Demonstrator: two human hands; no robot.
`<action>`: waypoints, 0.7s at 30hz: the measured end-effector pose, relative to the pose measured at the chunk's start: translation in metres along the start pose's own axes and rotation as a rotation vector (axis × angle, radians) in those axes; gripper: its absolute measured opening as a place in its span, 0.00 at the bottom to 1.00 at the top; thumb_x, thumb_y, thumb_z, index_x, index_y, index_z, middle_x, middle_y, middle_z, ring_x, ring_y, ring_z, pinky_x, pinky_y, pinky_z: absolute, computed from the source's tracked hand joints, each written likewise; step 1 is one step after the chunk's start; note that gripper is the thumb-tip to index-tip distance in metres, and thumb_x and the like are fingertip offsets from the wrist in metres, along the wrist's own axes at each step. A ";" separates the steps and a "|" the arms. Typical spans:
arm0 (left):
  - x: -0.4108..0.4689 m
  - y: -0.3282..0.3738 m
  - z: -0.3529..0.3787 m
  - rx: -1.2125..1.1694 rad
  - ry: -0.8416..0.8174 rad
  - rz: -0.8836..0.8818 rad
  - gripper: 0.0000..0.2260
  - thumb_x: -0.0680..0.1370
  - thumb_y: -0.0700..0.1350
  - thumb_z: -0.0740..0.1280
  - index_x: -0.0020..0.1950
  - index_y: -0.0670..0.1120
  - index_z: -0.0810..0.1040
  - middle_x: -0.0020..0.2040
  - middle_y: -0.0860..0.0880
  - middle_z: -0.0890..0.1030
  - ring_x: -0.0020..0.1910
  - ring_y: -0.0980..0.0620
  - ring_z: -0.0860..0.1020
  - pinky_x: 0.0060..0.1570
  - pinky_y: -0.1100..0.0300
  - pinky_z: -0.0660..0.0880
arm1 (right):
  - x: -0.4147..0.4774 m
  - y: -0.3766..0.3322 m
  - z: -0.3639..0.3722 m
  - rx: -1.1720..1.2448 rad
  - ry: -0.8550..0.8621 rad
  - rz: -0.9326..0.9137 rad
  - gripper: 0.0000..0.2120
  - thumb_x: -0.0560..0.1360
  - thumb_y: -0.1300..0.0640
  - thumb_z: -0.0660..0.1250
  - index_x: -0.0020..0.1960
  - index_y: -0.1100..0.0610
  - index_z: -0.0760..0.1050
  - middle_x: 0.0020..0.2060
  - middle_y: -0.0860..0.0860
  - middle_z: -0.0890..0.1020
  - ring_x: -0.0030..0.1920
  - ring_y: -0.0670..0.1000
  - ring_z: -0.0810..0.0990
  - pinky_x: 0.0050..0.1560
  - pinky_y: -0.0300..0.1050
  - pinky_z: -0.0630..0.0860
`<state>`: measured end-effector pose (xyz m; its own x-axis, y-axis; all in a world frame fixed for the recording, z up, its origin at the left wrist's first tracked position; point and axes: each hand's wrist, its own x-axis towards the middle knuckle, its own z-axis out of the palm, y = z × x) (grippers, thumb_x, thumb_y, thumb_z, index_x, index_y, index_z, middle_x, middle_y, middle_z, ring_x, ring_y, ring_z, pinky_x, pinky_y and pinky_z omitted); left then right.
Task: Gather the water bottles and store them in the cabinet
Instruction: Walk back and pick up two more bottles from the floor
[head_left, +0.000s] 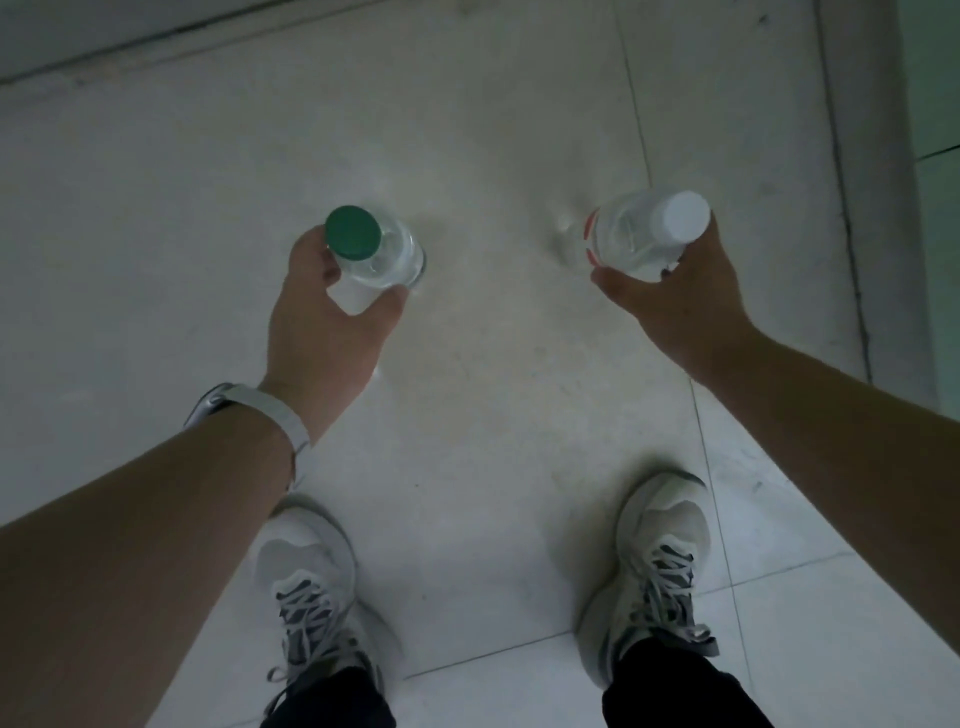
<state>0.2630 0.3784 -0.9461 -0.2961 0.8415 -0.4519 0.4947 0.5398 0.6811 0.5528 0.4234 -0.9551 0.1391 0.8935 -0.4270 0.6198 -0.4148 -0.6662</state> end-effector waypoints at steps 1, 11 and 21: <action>0.003 -0.001 0.002 -0.004 -0.001 0.004 0.28 0.75 0.49 0.76 0.71 0.56 0.67 0.62 0.62 0.74 0.63 0.59 0.74 0.67 0.58 0.71 | 0.002 0.000 0.005 0.021 0.023 -0.005 0.37 0.67 0.50 0.79 0.70 0.50 0.64 0.57 0.41 0.72 0.59 0.44 0.72 0.61 0.43 0.72; 0.023 -0.006 0.018 -0.067 0.086 0.060 0.29 0.71 0.51 0.79 0.68 0.56 0.70 0.55 0.70 0.76 0.56 0.69 0.76 0.62 0.62 0.75 | 0.023 -0.002 0.018 0.103 0.101 -0.100 0.35 0.68 0.50 0.78 0.68 0.53 0.65 0.53 0.35 0.72 0.53 0.33 0.74 0.54 0.30 0.74; -0.011 0.031 -0.015 -0.023 0.020 0.045 0.26 0.72 0.49 0.78 0.67 0.53 0.72 0.57 0.61 0.78 0.58 0.56 0.78 0.52 0.72 0.72 | 0.003 -0.061 0.001 0.109 0.066 -0.096 0.33 0.67 0.48 0.78 0.66 0.52 0.67 0.51 0.38 0.75 0.49 0.39 0.77 0.49 0.32 0.75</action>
<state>0.2697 0.3863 -0.9115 -0.2907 0.8651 -0.4088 0.4889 0.5016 0.7137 0.5143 0.4508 -0.9164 0.1352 0.9380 -0.3193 0.5461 -0.3395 -0.7659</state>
